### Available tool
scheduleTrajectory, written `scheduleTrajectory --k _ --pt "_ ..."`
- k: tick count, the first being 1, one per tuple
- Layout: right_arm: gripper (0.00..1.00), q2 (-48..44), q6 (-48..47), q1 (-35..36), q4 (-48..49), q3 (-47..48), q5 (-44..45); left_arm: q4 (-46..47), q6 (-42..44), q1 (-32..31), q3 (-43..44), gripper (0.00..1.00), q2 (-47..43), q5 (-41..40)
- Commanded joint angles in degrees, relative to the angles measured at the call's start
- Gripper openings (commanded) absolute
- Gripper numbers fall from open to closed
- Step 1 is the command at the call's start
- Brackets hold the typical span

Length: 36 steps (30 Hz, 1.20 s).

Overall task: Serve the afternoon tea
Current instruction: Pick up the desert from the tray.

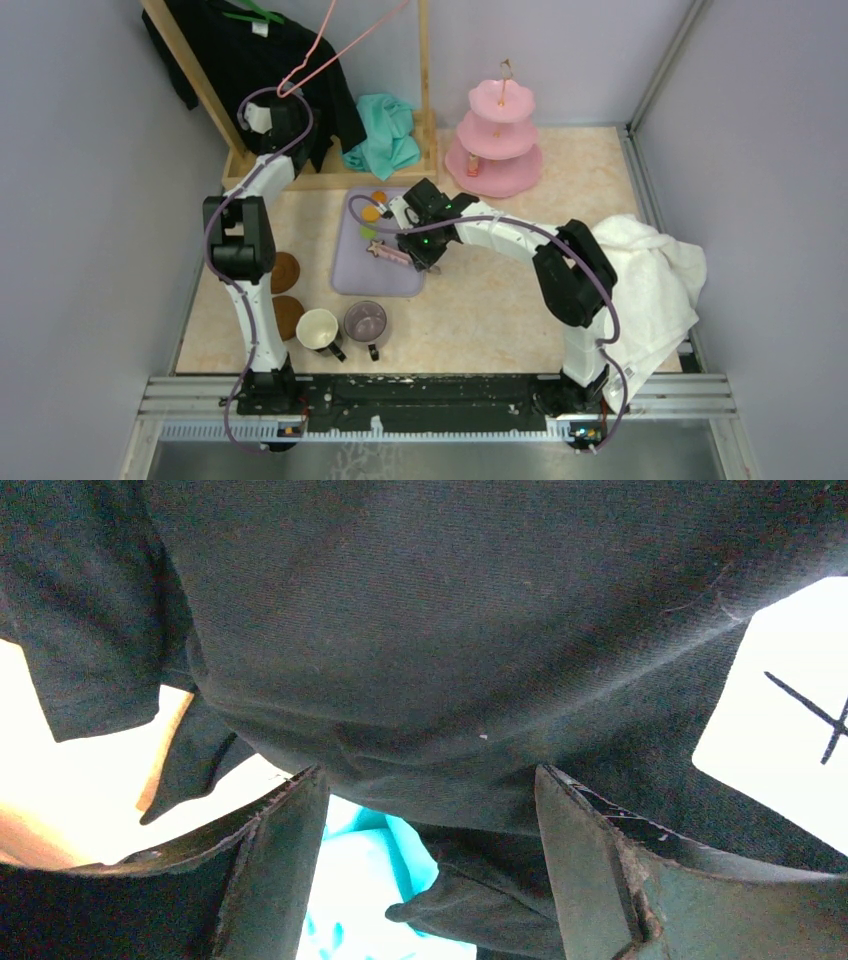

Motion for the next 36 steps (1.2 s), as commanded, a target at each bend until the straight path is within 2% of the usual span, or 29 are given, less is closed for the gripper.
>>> scheduleTrajectory --k 1,15,36 --pt "0.21 -5.9 3.4 -0.3 0.9 -0.7 -0.3 -0.1 0.9 -0.5 1.8 0.81 0.2 -0.4" --pt "0.32 -5.8 7.7 0.4 0.4 -2.7 0.1 -0.6 0.9 -1.2 1.9 0.80 0.4 -0.3" --pt "0.35 1.0 8.6 1.1 -1.7 5.1 -1.3 -0.6 0.7 -1.2 1.9 0.80 0.7 -0.3"
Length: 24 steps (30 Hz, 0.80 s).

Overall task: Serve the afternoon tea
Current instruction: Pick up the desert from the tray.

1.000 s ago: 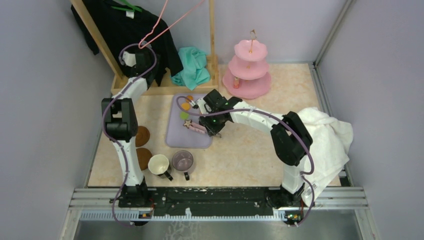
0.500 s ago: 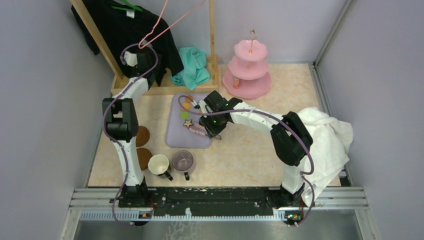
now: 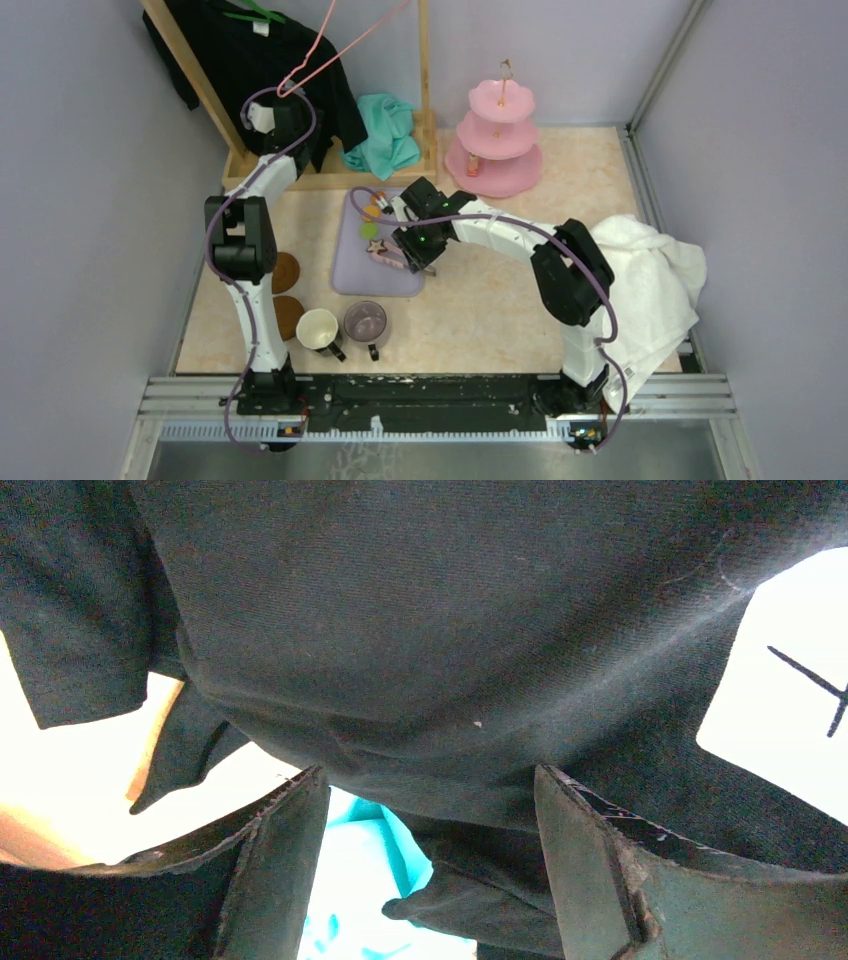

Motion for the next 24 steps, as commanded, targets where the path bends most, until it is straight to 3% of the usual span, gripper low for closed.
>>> scheduleTrajectory --k 1,16,24 --pt "0.35 1.1 0.5 0.6 -0.1 4.3 -1.1 -0.4 0.7 -0.4 1.9 0.80 0.7 -0.1" --pt "0.37 4.0 0.4 0.9 -1.5 7.9 0.3 -0.6 0.8 -0.3 1.9 0.80 0.9 -0.2" --pt "0.33 3.3 -1.0 1.5 -2.7 6.6 2.0 -0.3 0.5 -0.2 0.4 0.80 0.0 -0.6"
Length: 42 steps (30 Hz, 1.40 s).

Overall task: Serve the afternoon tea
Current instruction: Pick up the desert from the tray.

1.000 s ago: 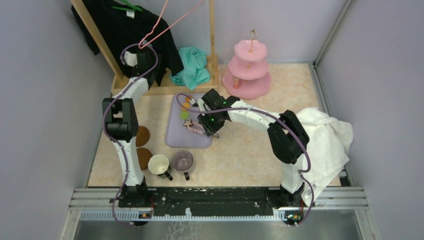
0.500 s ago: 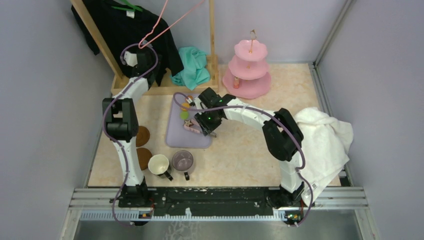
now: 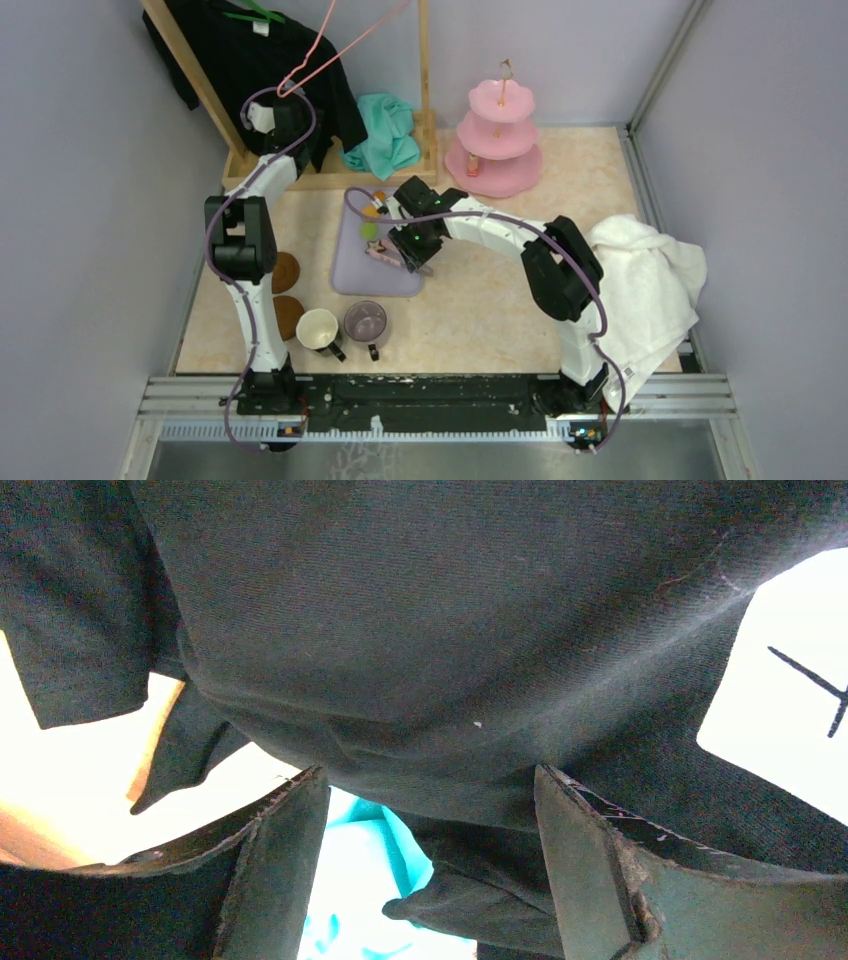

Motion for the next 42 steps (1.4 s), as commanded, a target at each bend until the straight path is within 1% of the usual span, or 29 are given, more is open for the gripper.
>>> scheduleTrajectory --k 1,8,12,19,24,32,36,42 --pt "0.33 -0.5 -1.0 1.1 -0.1 1.8 1.7 -0.2 0.4 -0.3 0.1 0.80 -0.2 -0.6" --pt "0.32 0.7 -3.1 2.6 -1.5 2.6 6.7 0.4 0.0 -0.3 -2.6 0.80 -2.2 -1.1" --pt "0.27 1.1 -4.0 3.8 -2.0 2.9 9.8 0.7 0.1 -0.2 -4.1 0.80 -3.4 -1.5" --pt "0.18 -3.9 -3.4 4.2 1.1 -0.3 11.3 0.6 0.4 -0.2 -4.5 0.80 -4.5 -1.6" --pt "0.16 -6.5 -3.3 4.3 1.6 -0.7 12.0 0.1 0.2 -0.2 -4.8 0.80 -5.3 -1.9" --pt "0.16 -11.5 -1.5 4.2 1.4 -0.6 15.2 -0.2 0.4 -0.2 -5.1 0.80 -6.2 -2.1" --pt "0.15 -13.5 0.2 2.6 0.1 -0.3 17.4 -0.4 0.5 -0.4 -5.1 0.80 -6.3 -1.8" --pt "0.15 -16.2 1.8 -2.7 -2.2 -1.7 20.1 -1.1 0.7 -0.8 -3.6 0.80 -5.2 -1.8"
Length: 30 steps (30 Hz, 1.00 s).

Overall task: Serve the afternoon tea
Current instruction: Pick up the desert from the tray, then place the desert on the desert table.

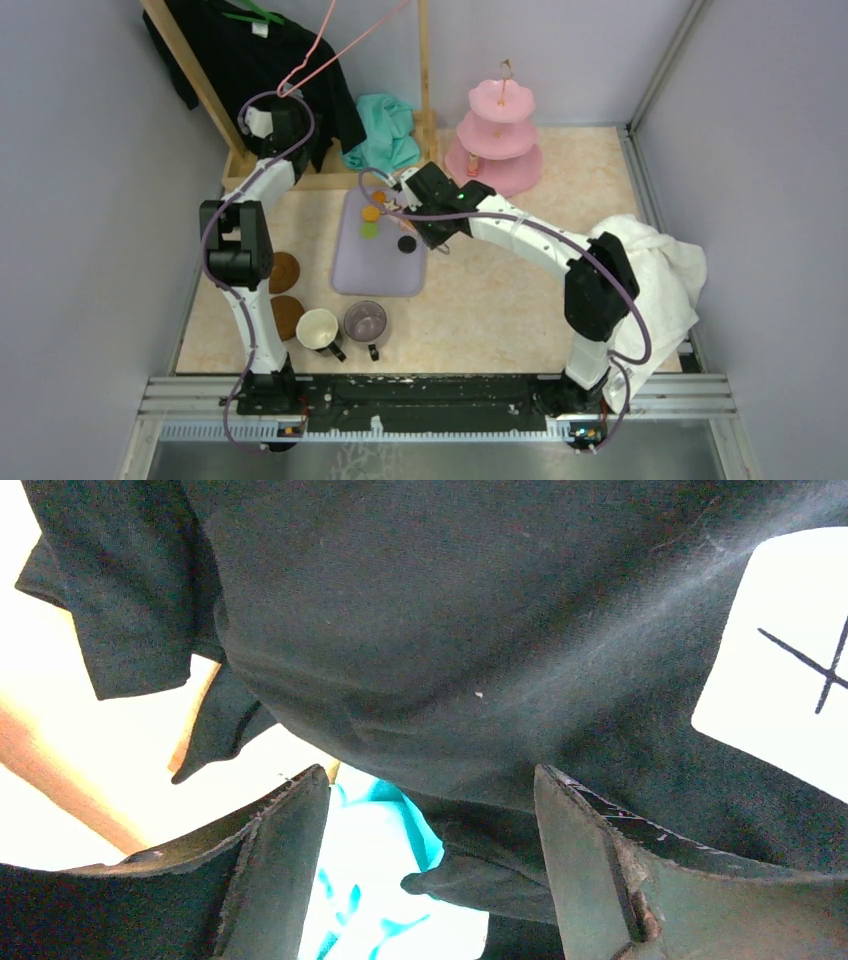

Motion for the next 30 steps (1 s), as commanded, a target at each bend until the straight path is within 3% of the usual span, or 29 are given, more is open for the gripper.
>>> scheduleTrajectory --k 1,15,30 --pt "0.15 -5.0 2.2 -4.9 -0.9 -0.6 3.7 -1.2 0.8 -0.8 1.6 0.80 -1.2 -0.5" --pt "0.15 -4.6 4.1 -17.6 -0.3 -3.7 4.6 -2.3 2.3 -0.8 8.2 0.80 3.0 -0.2" --pt "0.15 -2.3 4.5 -25.3 -0.6 -3.3 6.7 -2.9 3.6 -0.7 12.4 0.80 6.3 0.0"
